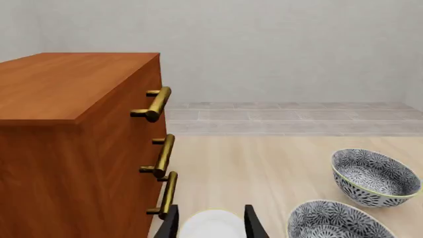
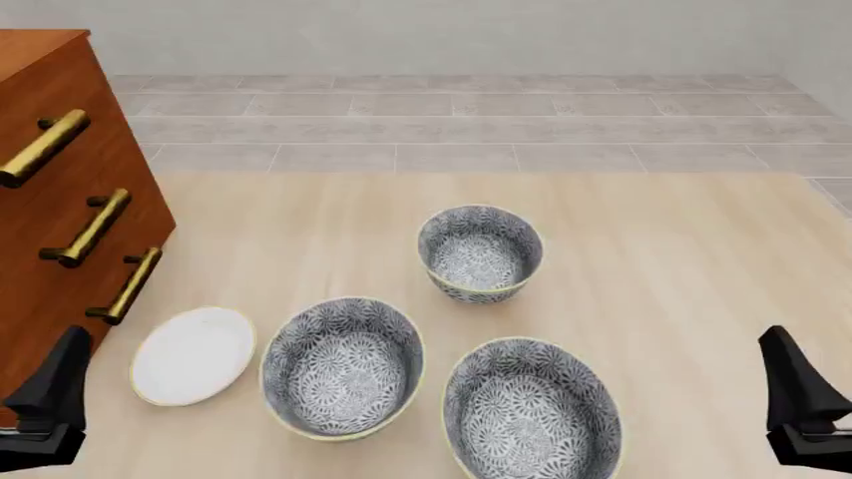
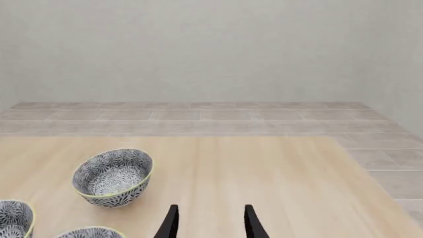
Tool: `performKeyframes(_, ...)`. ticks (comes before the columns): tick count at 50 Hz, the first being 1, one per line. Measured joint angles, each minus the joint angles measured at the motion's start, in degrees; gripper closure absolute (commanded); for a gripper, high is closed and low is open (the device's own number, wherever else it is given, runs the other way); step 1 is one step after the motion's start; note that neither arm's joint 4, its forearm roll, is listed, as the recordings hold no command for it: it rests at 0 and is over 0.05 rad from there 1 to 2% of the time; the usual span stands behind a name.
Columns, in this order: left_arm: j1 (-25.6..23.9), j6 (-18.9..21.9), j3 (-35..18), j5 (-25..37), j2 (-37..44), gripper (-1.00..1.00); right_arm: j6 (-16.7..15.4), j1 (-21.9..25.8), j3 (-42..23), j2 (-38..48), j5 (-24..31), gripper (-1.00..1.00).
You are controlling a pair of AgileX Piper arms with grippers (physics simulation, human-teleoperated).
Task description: Stack the bowl at the front on the bowl in the middle.
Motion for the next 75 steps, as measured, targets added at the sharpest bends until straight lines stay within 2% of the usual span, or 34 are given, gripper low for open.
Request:
performKeyframes(21, -0.3, -0.1, -0.1, -0.8, 0.9, -1.00, 0.0, 0.3, -0.7, 0.8, 0.3, -1.00)
performKeyframes(30, -0.5, -0.2, -0.1, -1.0, 1.3, -1.00, -0.1, 1.2, -2.1, 3.8, -1.1, -1.00)
performKeyframes(40, -0.7, -0.2, 0.0, -1.7, 2.1, -1.00, -0.1, 2.8, -4.5, 13.3, -6.6, -1.00)
performKeyframes(50, -1.0, -0.3, 0.0, -2.0, 2.5, -1.00, 1.2, 4.7, -8.9, 23.6, -9.7, -1.00)
performKeyframes(60, -1.1, -0.3, -0.1, -2.1, 2.5, -1.00, 2.3, 6.8, -14.0, 32.8, -10.5, -1.00)
performKeyframes(75, -1.0, -0.4, -0.1, -1.3, 1.7, -1.00, 3.7, 10.6, -22.8, 46.1, -8.6, -1.00)
